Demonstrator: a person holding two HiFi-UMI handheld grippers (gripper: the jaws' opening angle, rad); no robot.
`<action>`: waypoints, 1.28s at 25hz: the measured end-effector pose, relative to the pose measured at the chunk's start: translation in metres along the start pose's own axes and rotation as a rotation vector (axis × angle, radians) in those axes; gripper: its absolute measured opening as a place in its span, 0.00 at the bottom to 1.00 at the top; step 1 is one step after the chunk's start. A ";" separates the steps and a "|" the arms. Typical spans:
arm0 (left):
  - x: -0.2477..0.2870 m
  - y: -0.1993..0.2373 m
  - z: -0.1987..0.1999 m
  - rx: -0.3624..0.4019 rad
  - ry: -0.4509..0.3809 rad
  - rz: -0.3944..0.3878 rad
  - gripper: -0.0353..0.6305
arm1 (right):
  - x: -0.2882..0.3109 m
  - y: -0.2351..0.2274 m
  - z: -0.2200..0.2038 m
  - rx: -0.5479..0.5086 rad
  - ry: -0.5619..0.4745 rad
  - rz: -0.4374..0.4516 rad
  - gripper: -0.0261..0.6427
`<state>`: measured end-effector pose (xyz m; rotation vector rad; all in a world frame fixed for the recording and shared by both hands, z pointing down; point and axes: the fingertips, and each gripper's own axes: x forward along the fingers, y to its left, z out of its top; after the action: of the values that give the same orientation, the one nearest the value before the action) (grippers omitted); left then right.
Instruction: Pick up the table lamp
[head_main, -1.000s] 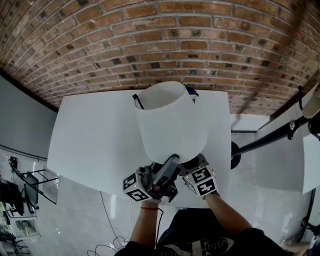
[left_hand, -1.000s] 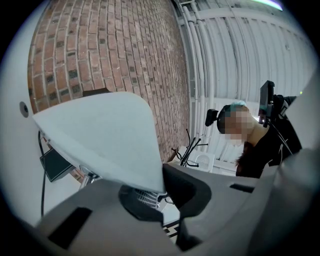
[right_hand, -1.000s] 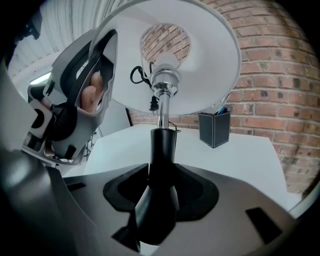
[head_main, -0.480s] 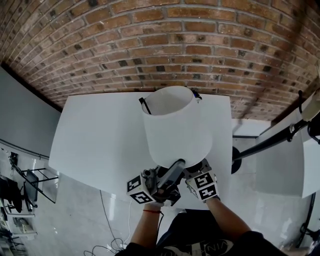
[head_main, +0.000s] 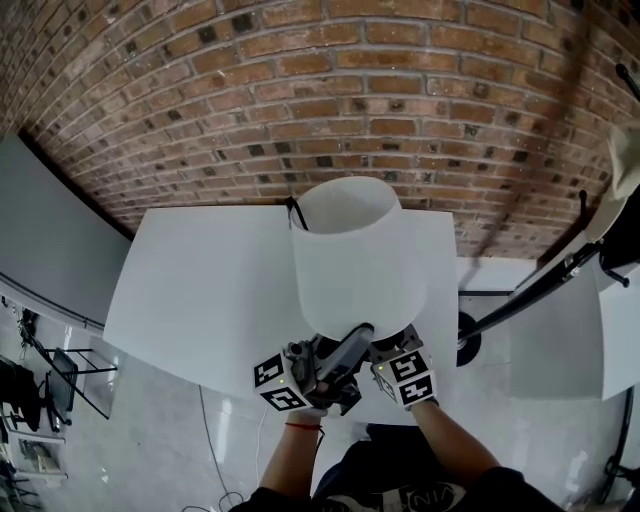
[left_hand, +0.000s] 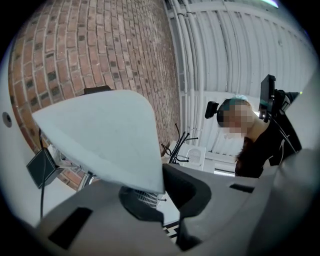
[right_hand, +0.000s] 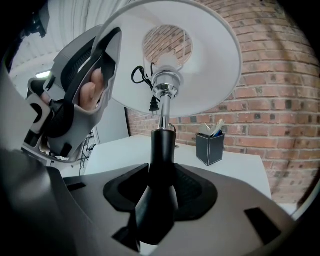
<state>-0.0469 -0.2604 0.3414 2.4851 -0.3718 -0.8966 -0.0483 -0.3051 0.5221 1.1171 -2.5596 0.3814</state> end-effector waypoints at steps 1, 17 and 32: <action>0.002 -0.004 0.002 0.008 0.003 -0.006 0.07 | -0.002 0.001 0.004 -0.003 -0.011 -0.001 0.27; 0.028 -0.062 0.049 0.157 0.016 -0.100 0.07 | -0.025 0.017 0.084 -0.066 -0.180 -0.013 0.27; 0.057 -0.108 0.091 0.237 -0.011 -0.111 0.07 | -0.055 0.031 0.149 -0.116 -0.310 0.000 0.27</action>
<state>-0.0539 -0.2214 0.1949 2.7420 -0.3649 -0.9588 -0.0639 -0.3030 0.3606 1.2151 -2.8033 0.0592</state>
